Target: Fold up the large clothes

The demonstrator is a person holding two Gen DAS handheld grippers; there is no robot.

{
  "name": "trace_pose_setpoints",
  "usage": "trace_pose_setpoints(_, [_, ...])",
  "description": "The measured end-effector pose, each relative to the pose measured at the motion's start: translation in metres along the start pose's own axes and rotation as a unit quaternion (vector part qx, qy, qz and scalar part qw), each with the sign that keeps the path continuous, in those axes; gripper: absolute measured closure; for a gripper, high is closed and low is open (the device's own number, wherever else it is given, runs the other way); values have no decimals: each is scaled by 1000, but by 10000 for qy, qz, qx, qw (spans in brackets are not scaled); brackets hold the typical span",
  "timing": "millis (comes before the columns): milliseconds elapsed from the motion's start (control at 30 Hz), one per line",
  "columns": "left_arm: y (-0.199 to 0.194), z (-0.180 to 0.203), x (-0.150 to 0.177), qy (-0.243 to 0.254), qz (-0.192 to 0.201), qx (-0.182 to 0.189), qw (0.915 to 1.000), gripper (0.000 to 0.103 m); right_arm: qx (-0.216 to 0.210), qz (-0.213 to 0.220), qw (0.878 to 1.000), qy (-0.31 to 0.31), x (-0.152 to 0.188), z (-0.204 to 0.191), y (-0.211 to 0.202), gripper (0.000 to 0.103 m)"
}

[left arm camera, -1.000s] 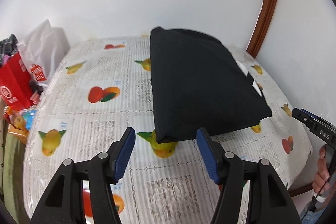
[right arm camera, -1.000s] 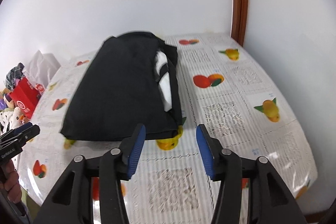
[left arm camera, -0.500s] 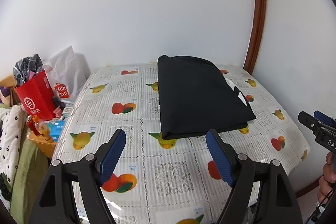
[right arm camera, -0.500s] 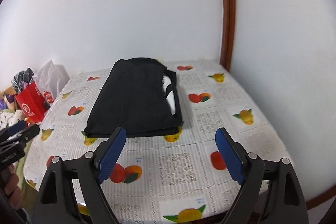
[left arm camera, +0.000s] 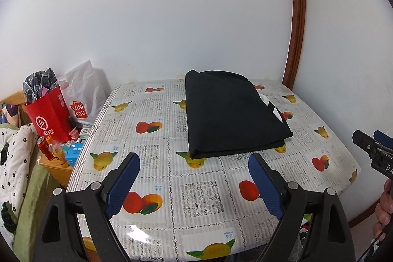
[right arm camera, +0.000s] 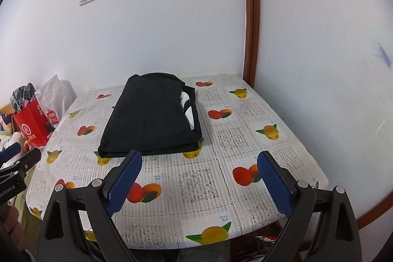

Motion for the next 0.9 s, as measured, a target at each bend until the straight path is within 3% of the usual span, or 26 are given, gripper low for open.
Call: trace_pose_setpoints(900, [-7, 6, 0, 7, 43, -26, 10000, 13, 155, 84, 9998, -27, 1, 1, -12, 9])
Point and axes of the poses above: each gripper's, at about its wrist camera, not at the fingertips, and y roughly the way its jaws point, z to its right, x to its underside, the point moved 8 cm from there along y, roughly the way its jaws point, and after that the axes turned 3 degrees about -x, right-handed, at the moved point
